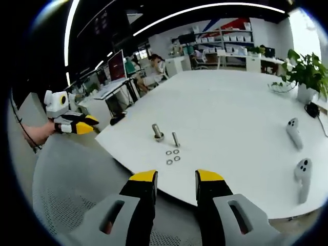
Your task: Place the washer onto the threaded stud by aligning its center hole with the stud, sliding it down to the base, and recovering from edge contact or off-axis alignment until the washer reaches the visible bottom stop.
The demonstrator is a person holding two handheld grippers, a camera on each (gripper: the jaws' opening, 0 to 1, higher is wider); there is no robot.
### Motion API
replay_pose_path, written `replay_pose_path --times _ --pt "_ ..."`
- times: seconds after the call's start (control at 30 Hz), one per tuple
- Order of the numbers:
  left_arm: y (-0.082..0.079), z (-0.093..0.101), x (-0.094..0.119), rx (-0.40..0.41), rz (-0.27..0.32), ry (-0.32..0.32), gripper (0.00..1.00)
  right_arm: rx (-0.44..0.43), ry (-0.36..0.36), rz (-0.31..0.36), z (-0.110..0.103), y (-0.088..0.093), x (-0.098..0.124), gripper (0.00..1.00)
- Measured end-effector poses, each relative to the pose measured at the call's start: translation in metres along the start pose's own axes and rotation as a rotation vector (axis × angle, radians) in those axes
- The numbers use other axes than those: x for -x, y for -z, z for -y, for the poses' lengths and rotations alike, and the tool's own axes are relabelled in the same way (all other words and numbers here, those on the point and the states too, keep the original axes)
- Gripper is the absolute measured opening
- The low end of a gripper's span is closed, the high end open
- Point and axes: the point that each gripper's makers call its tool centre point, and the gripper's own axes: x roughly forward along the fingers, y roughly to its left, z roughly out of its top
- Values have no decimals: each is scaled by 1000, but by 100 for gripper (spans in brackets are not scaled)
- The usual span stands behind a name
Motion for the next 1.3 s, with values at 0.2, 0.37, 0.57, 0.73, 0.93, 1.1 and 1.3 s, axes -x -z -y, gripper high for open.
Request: replay_pose_path --times 0.2,0.37,0.57,0.73,0.93,1.1,1.3 --pt "-4 8 -1 94 44 91 22 -3 17 -67 1 10 -4 32" --pt "-4 16 -2 73 40 125 22 14 29 -120 1 18 -5 32" --pt "-6 23 -3 107 49 179 20 8 50 -149 4 22 -3 31" --pt "-6 17 -3 122 50 157 20 9 23 -165 0 25 -5 31" --pt "-7 13 -3 125 60 135 19 -3 -13 -119 -5 17 -6 33" --pt "-10 4 0 141 87 86 19 -13 4 -82 -2 13 -3 33" --pt "5 0 -5 159 6 57 20 -56 -55 -21 -4 6 -2 40"
